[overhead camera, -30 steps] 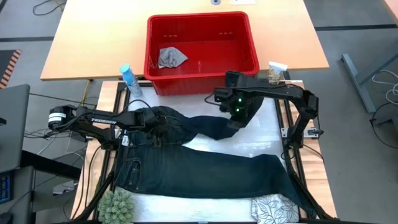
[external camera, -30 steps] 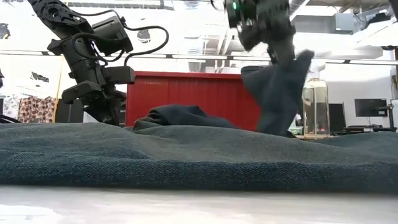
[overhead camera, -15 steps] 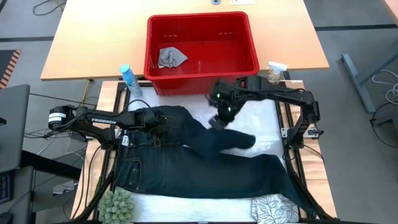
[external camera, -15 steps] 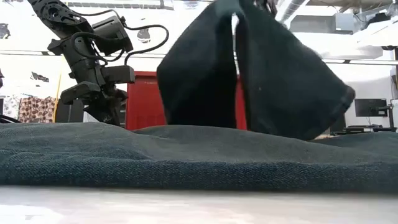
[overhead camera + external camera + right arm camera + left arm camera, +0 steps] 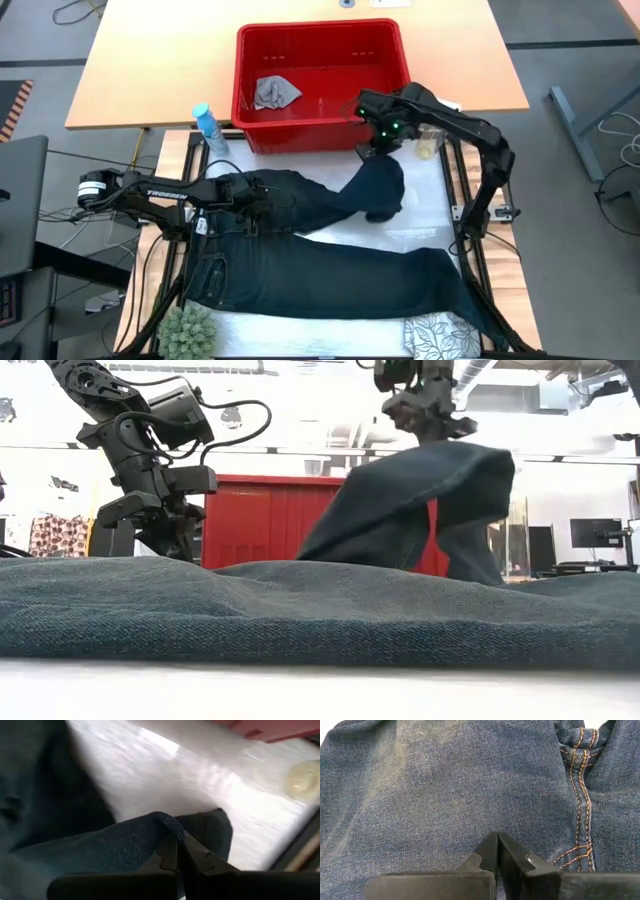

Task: Fold laundry
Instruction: Fold the dark blue pants

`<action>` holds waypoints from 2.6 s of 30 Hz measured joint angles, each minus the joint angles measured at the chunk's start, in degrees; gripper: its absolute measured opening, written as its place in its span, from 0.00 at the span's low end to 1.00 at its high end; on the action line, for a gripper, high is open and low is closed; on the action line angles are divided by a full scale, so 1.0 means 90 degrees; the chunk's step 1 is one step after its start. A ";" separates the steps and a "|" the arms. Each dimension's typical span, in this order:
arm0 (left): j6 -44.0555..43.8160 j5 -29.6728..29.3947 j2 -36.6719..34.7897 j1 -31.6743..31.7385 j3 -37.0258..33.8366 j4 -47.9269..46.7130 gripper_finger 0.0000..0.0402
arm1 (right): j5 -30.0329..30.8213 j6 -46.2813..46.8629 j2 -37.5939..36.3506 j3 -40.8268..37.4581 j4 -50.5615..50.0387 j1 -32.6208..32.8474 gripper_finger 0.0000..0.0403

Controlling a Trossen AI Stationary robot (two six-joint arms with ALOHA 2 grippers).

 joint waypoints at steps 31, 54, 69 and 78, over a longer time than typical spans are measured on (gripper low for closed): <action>-0.0512 -0.0021 -0.0002 -0.0002 -0.0384 0.0308 0.00 | -0.0201 -0.2474 -0.0115 0.0833 -0.0010 0.0934 0.36; -0.0881 -0.0049 -0.0002 -0.0002 -0.0384 0.0389 0.00 | 0.1561 -0.3386 -0.2094 -0.4504 0.2277 0.3671 0.36; -0.1200 -0.0051 -0.0002 -0.0002 -0.0384 0.0437 0.00 | 0.1884 -0.4705 -0.1821 -0.5406 0.3473 0.3917 0.58; -0.1333 -0.0051 0.0000 0.0000 -0.0384 0.0435 0.00 | 0.3534 -0.4503 -0.1162 -0.5801 0.3551 0.3916 0.51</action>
